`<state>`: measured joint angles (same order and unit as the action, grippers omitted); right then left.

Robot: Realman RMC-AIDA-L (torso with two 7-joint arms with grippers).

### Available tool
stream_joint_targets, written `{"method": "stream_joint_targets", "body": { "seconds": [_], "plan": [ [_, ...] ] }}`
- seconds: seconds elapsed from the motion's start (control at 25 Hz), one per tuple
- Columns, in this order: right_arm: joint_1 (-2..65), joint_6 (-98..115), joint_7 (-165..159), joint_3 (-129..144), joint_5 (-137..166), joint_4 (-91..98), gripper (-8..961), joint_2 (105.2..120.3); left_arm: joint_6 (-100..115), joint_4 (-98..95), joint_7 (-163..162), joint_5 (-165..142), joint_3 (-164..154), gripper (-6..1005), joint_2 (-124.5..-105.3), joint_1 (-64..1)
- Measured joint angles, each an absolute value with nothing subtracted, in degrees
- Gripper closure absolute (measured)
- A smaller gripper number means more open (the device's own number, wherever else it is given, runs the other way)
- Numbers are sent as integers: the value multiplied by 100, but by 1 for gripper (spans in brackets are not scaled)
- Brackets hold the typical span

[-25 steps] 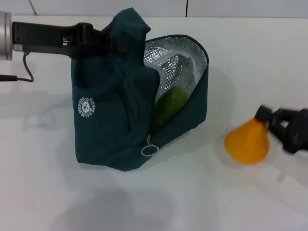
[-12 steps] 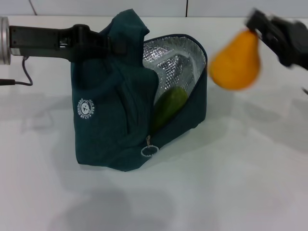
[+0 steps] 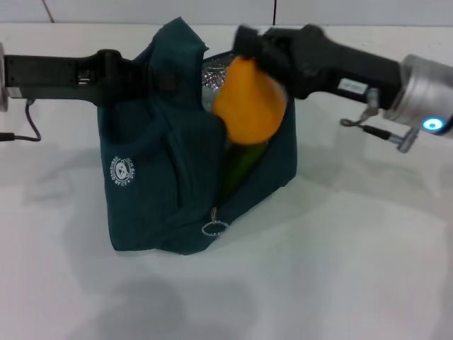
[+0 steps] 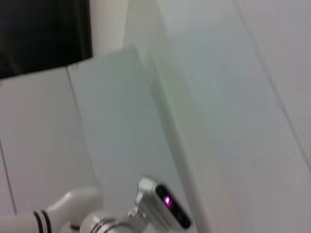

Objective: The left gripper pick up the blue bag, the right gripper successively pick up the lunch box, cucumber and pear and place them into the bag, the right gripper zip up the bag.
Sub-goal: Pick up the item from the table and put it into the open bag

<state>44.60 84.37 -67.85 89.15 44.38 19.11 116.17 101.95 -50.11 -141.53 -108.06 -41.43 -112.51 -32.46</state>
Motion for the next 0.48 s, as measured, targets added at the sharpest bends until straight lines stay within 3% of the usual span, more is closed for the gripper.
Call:
{"method": "stream_joint_targets", "body": {
  "seconds": [0.48],
  "plan": [
    [4461, 7798, -6800, 9692, 4226, 2286, 851, 11619, 10228, -5001, -14142, -10697, -4140, 960, -11227, -3180]
  ]
}}
